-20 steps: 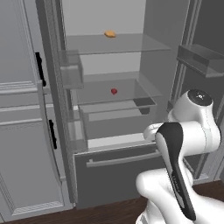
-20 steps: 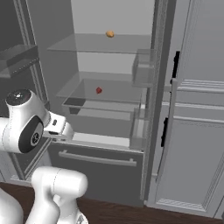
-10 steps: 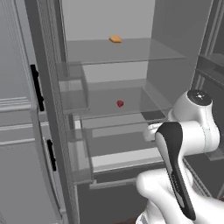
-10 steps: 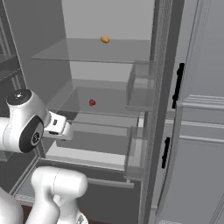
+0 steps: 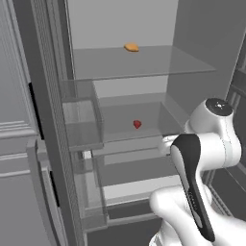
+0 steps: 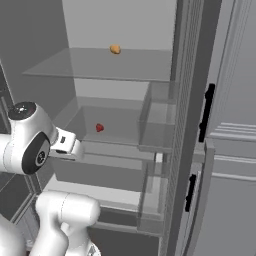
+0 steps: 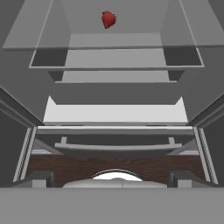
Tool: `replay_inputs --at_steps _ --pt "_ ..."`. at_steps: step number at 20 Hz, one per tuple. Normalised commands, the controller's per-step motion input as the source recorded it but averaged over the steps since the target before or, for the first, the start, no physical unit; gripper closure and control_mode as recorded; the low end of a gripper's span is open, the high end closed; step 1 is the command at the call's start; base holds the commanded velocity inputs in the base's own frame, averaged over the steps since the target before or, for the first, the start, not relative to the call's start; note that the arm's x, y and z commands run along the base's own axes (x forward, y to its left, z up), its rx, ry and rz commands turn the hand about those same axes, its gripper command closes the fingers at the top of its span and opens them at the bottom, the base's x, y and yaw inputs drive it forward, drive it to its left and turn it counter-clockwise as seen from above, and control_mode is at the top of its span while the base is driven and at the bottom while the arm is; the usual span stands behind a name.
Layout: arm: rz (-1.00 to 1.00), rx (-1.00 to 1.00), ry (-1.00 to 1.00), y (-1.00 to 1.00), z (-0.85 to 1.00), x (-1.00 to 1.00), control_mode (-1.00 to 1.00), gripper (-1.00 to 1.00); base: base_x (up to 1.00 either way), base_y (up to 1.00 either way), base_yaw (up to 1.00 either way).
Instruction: Take the strawberry from the fridge and place it on top of the pancake, located on the dining counter.
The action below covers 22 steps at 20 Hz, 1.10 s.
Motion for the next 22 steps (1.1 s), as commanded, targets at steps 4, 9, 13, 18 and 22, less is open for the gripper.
replay_inputs --at_steps 4,9,13,18,22 --pt "0.00 0.00 0.00 0.00 0.00 0.00 1.00 -1.00 0.48 0.00 0.00" --pt "0.00 0.00 0.00 0.00 0.00 0.00 1.00 -1.00 0.34 0.00 0.00" --pt "0.00 0.00 0.00 0.00 0.00 0.00 1.00 -1.00 0.19 0.00 0.00" --pt "0.00 0.00 0.00 0.00 0.00 0.00 -1.00 -1.00 0.09 0.00 0.00" --pt "-0.02 -0.01 -0.06 0.05 0.00 0.19 -1.00 -1.00 0.00 0.00 0.00"
